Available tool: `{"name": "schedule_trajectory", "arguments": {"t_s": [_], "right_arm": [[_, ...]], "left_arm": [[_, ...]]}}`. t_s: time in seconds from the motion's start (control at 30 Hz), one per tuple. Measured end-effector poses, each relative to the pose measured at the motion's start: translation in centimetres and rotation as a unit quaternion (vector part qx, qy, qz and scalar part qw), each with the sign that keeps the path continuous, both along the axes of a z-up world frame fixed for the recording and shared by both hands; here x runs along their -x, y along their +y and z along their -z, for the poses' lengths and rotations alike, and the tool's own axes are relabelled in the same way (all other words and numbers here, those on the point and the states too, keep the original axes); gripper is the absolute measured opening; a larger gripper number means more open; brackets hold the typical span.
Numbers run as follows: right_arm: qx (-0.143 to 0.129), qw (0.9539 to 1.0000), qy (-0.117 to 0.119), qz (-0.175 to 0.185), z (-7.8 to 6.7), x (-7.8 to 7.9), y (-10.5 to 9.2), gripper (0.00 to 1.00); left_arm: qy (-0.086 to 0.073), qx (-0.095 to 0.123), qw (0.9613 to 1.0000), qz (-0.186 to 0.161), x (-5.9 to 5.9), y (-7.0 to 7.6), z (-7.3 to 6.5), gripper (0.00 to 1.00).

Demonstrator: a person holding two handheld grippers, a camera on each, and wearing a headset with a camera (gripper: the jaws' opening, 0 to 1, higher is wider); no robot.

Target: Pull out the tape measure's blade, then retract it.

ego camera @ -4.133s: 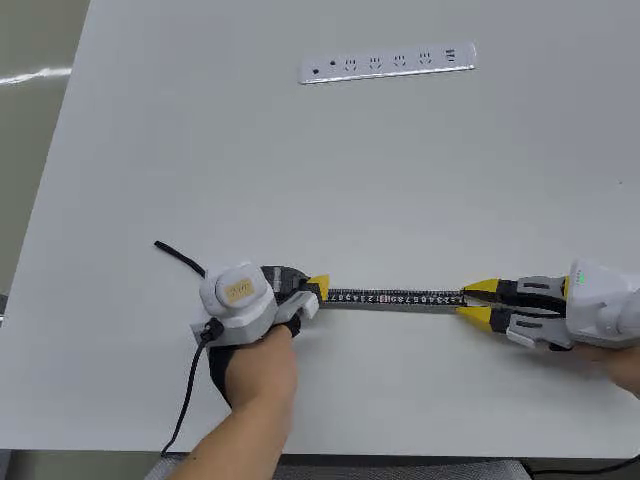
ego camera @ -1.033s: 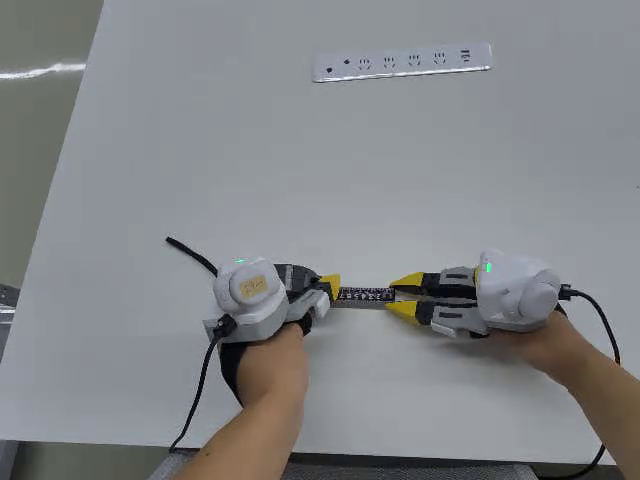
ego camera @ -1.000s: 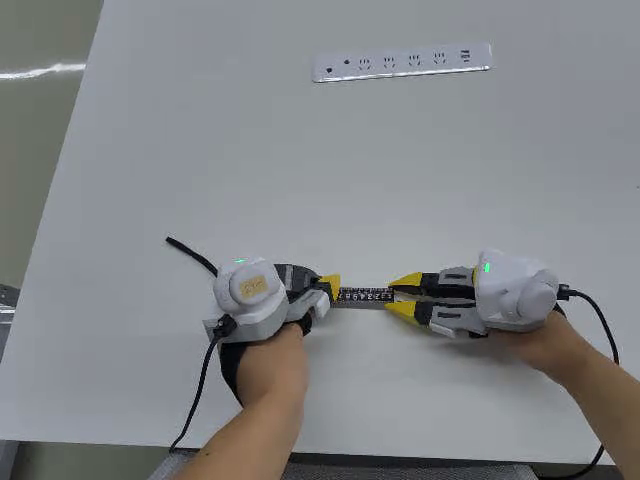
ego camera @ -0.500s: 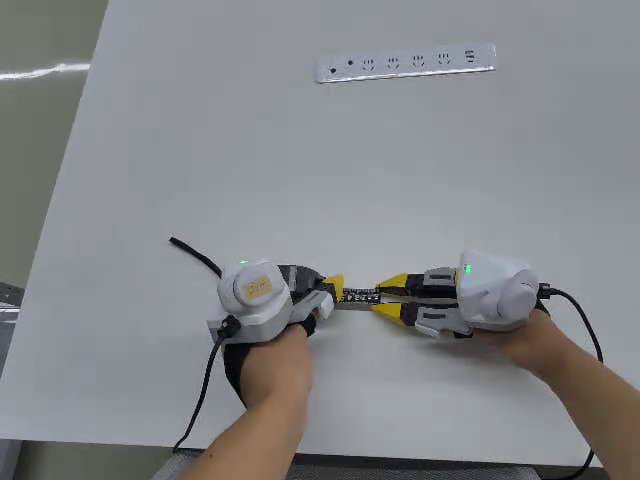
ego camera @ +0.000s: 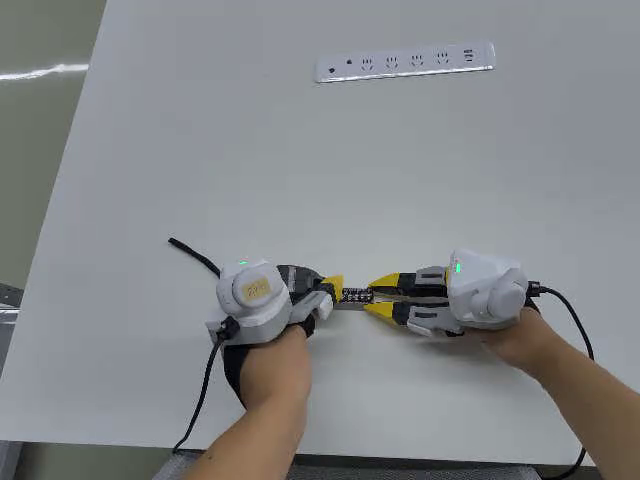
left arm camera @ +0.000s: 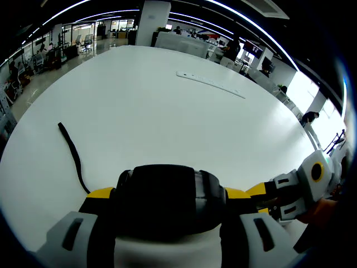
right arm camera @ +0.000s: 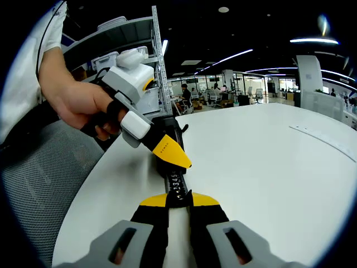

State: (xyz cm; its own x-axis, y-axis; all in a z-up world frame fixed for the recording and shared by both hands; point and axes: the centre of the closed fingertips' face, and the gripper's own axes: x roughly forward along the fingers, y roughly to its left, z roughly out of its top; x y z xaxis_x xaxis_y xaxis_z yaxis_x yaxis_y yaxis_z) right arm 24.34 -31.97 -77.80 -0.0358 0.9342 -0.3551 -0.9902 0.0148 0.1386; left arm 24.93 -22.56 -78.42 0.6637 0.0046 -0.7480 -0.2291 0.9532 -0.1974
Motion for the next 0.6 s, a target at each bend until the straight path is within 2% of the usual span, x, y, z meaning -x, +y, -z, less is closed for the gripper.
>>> {"name": "schedule_trajectory", "arguments": {"t_s": [0.6], "right_arm": [[0.001,0.9999,0.001,-0.012,0.07,-0.06,1.12,0.12]], "left_arm": [[0.000,0.002,1.0000,-0.003,-0.05,0.07,-0.01,0.74]]}}
